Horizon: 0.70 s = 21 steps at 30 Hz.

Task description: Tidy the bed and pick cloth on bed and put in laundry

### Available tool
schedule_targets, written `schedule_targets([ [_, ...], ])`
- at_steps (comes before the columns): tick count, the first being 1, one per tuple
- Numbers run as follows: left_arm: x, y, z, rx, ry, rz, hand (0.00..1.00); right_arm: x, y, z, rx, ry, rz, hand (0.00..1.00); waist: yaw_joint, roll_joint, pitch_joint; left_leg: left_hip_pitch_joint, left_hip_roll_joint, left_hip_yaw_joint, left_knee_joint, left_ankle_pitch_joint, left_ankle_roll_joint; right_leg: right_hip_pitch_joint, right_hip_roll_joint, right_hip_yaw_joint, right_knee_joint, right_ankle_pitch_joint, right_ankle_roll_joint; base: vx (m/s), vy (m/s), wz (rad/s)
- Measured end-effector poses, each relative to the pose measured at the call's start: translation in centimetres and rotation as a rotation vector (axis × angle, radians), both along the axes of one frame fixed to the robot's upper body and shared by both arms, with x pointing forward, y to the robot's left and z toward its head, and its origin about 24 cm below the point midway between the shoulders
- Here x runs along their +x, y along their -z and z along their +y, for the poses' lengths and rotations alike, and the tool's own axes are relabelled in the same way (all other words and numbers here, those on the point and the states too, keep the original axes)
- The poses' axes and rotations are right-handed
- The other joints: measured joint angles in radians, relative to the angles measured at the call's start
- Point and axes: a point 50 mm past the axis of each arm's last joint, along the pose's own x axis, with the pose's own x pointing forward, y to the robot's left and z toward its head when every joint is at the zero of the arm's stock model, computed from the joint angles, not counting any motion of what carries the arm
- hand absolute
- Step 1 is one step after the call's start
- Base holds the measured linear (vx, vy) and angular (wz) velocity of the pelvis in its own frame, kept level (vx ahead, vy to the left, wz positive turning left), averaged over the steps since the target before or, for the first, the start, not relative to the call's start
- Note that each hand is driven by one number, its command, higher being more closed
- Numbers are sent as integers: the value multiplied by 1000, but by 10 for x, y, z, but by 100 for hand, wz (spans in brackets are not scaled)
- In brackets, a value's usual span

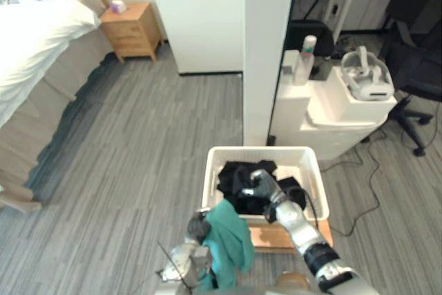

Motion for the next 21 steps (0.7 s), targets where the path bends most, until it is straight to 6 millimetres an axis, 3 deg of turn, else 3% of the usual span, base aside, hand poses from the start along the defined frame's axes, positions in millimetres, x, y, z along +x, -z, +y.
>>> schedule_targets([
  [7, 14, -16, 7, 9, -39, -77, 100, 14, -19, -23, -171, 89, -131, 0, -4, -11, 8, -3, 17, 19, 20, -2, -1, 0, 11, 8, -1, 0, -1, -6, -9, -3],
  [14, 21, -28, 11, 11, -79, -127, 100, 15, -31, -24, -329, 106, -248, 0, -9, -15, 13, 3, 53, 53, 41, -8, -9, -4, 38, 33, -9, 8, -13, -23, -26, -12],
  [19, 33, -62, 19, -23, -120, -278, 100, 3, -33, -38, -301, 224, -269, 0, -11, -15, 13, 2, 72, 62, 66, -15, -18, -9, 56, 45, -10, 12, -20, -17, -20, -9],
  [21, 50, -85, 33, -31, -192, -385, 100, -11, -23, -64, -297, 344, -231, 0, -18, -14, 13, 5, 73, 66, 69, -16, -19, -11, 56, 52, -4, 12, -20, -37, -2, -7],
])
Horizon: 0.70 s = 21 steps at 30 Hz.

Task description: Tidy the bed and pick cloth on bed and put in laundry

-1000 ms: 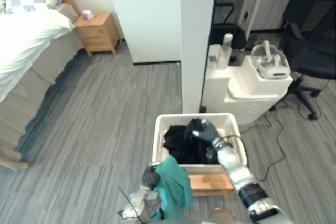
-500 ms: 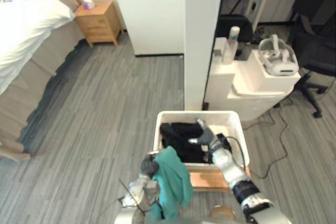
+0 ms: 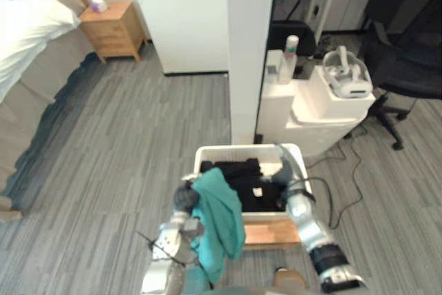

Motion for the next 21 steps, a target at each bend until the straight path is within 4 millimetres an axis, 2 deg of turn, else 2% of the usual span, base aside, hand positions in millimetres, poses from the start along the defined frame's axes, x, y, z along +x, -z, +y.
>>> schedule_targets([
  [1, 5, -6, 5, 4, -23, -30, 100, -5, 4, -6, 9, 30, 13, 0, -3, 0, 0, 1, 0, 2, 0, 0, 0, -1, 0, 2, 1, 0, 0, -53, 7, -8],
  [2, 19, -28, 22, 31, -100, -127, 100, -21, 18, -23, 60, 117, 59, 0, -17, 0, 0, 5, 1, 5, 1, 0, 0, 0, -1, 4, 1, 0, 0, -47, 6, -8],
  [4, 30, -44, 30, 55, -129, -195, 100, -33, 28, -35, 74, 169, 102, 0, -27, 1, 0, 10, 1, 9, 1, 0, 0, 1, -1, 7, 1, 2, -2, -50, 5, -7],
  [5, 39, -61, 37, 81, -158, -261, 100, -46, 39, -46, 92, 215, 152, 0, -39, 1, 0, 16, 2, 9, 1, 0, 0, 7, -1, 8, 1, 2, -2, -43, 3, -3],
  [7, 54, -91, 42, 113, -180, -379, 100, -67, 57, -61, 102, 274, 239, 0, -49, 2, -1, 36, 0, 20, -14, 0, 0, 15, 0, 16, -2, 3, -3, -37, 3, -10],
  [10, 73, -127, 43, 139, -205, -511, 100, -93, 73, -78, 110, 343, 326, 0, -61, 9, -9, 56, -1, 42, -35, 1, 0, 18, 1, 36, -11, 12, -1, -29, 8, -21],
  [12, 85, -139, 45, 178, -228, -537, 100, -103, 79, -84, 121, 372, 359, 0, -78, 11, -12, 71, -5, 47, -49, 2, -1, 29, 0, 40, -21, 19, 1, 0, 17, -11],
  [15, 100, -151, 47, 220, -249, -543, 100, -120, 88, -88, 141, 402, 416, 0, -86, 11, -27, 86, -6, 68, -56, 2, 0, 29, 0, 59, -24, 19, 1, 21, 12, -15],
  [16, 106, -155, 47, 238, -252, -542, 100, -125, 91, -89, 153, 412, 432, 0, -100, 8, -32, 86, -7, 69, -57, 3, 0, 28, -1, 58, -24, 19, 1, 36, 7, -4],
  [21, 122, -156, 36, 298, -232, -507, 100, -136, 97, -92, 176, 449, 456, 0, -104, 7, -37, 111, -8, 91, -76, 8, 0, 27, 0, 75, -17, 12, 2, 32, 4, -10],
])
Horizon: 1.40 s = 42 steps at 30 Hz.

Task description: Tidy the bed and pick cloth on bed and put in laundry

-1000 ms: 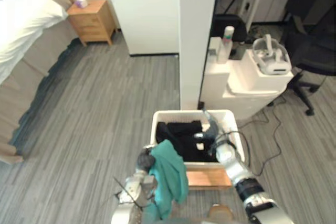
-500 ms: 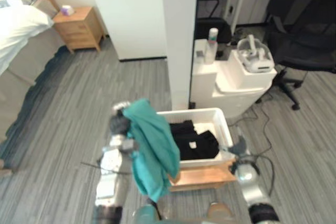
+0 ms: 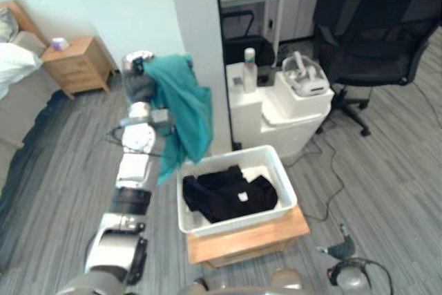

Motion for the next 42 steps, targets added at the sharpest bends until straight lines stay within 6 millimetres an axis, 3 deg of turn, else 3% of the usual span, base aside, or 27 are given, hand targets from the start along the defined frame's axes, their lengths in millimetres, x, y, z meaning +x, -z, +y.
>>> schedule_targets([
  [4, 9, 7, -6, 40, 3, 56, 100, -3, 2, 4, 16, 4, 1, 0, -24, -4, -5, 14, -3, 8, -10, 0, 0, -10, -2, 11, 32, -23, 2, 20, -5, -7],
  [11, 17, 2, -25, 70, 55, 65, 100, -7, 7, 10, 53, 31, 11, 0, -33, -7, -11, 28, 0, 29, -12, 0, 0, -39, -3, 31, 94, -59, -3, 14, -11, -6],
  [20, 16, -29, -66, 39, 173, -56, 100, -7, 7, 12, 46, 42, 1, 0, -47, -24, -28, 28, -8, 18, -10, 0, -1, -45, -15, 20, 123, -76, 1, -2, 1, 3],
  [24, 5, -45, -82, -22, 252, -145, 100, -9, 10, 14, 52, 45, 13, 0, -47, -34, -37, 28, -12, 7, -9, 0, -1, -34, -20, 8, 121, -77, 2, -11, 6, 9],
  [31, -1, -54, -99, -127, 332, -184, 100, -14, 17, 21, 78, 45, 47, 0, -44, -43, -69, 30, -13, 3, -9, 0, -1, -20, -20, 4, 118, -77, 2, -11, -1, 2],
  [38, -11, -57, -125, -181, 426, -197, 100, -18, 19, 22, 81, 50, 65, 0, -38, -45, -68, 32, -13, 1, -14, -3, 2, -14, -21, 0, 117, -77, 2, -11, 0, 1],
  [42, -13, -38, -128, -190, 426, -138, 100, -26, 25, 23, 92, 59, 109, 0, -25, -44, -69, 34, -14, -1, -12, 0, -1, -13, -22, -2, 117, -77, 2, 0, 0, 0],
])
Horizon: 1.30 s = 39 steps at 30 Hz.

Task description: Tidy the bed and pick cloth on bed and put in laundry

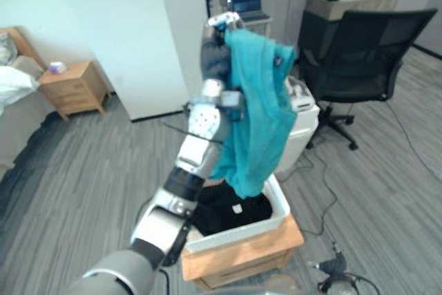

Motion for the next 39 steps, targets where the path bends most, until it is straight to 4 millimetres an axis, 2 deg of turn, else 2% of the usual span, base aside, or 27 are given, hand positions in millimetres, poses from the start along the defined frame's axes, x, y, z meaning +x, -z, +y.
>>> schedule_targets([
  [2, 2, 15, 3, 27, -25, 48, 100, -2, 2, 0, 3, 2, 12, 0, 0, 0, 0, 2, -1, -2, 1, 0, 0, 4, -1, -2, 1, -1, 1, 12, 5, 4],
  [4, 10, 43, 4, 108, -63, 160, 100, -6, 3, 0, 5, 10, 23, 0, -1, -2, 3, 1, -4, -5, 1, 0, 0, 3, -6, -5, 8, -4, 4, -2, 5, 5],
  [5, 12, 51, 4, 129, -68, 192, 100, -6, 3, -1, 5, 15, 24, 0, -3, -2, 4, 0, -5, -5, 1, 0, 0, 1, -8, -5, 10, -5, 5, -15, 7, 4],
  [7, 13, 81, 2, 190, -66, 307, 100, -8, 3, -5, 3, 43, 21, 0, -24, -3, 17, -5, -17, -6, -1, -2, 2, -7, -20, -4, 26, -15, 12, -22, 18, 7],
  [11, 10, 118, -7, 304, -53, 437, 100, -13, 3, -6, 13, 83, 22, 0, -34, -8, 74, -11, -32, 23, 1, -11, 2, -67, -46, 31, 104, -45, 18, -14, 5, -14],
  [13, 11, 127, -7, 340, -63, 469, 100, -13, 4, -5, 20, 91, 20, 0, -42, -8, 89, -11, -35, 38, 1, -11, 2, -84, -50, 44, 126, -52, 18, -4, -6, -19],
  [17, 12, 168, 5, 501, -150, 621, 100, -14, 6, 2, 45, 113, 15, 0, -84, -9, 120, -34, -23, 92, 19, -15, -4, -153, -46, 83, 179, -69, 12, 22, -16, -24],
  [18, 12, 175, 8, 514, -161, 657, 100, -14, 6, 4, 44, 112, 15, 0, -84, -12, 126, -40, -17, 105, 28, -19, -7, -166, -44, 90, 190, -73, 12, 24, -38, -19],
  [19, 11, 186, 13, 541, -174, 707, 0, -15, 7, 6, 45, 114, 15, 0, -85, -9, 136, -51, -6, 123, 47, -26, -12, -183, -42, 96, 205, -78, 9, 17, -33, -13],
  [22, 8, 202, 19, 567, -184, 790, 0, -11, 6, 9, 44, 95, 6, 0, -87, -17, 160, -69, 28, 199, 84, -30, -12, -220, -37, 101, 236, -89, 2, 27, -24, -4],
  [25, 8, 205, 25, 557, -203, 825, 0, 0, 3, 13, 35, 74, -25, 0, -85, -20, 177, -79, 47, 240, 115, -28, -15, -248, -29, 120, 254, -90, 2, 25, -19, -18],
  [31, 8, 214, 41, 547, -271, 917, 0, 4, 4, 25, 66, 65, -42, 0, -82, -19, 182, -78, 71, 260, 133, -37, -19, -250, -13, 124, 257, -91, 0, -5, -14, -8],
  [35, 11, 212, 47, 527, -297, 922, 0, 5, 4, 25, 66, 64, -44, 0, -79, -20, 182, -79, 74, 259, 141, -39, -20, -250, -14, 120, 267, -96, -2, -19, -11, 4],
  [39, 20, 199, 45, 523, -303, 889, 0, 4, 4, 25, 67, 68, -45, 0, -76, -20, 182, -85, 81, 256, 144, -38, -18, -242, -17, 99, 267, -96, -2, -15, -10, 13],
])
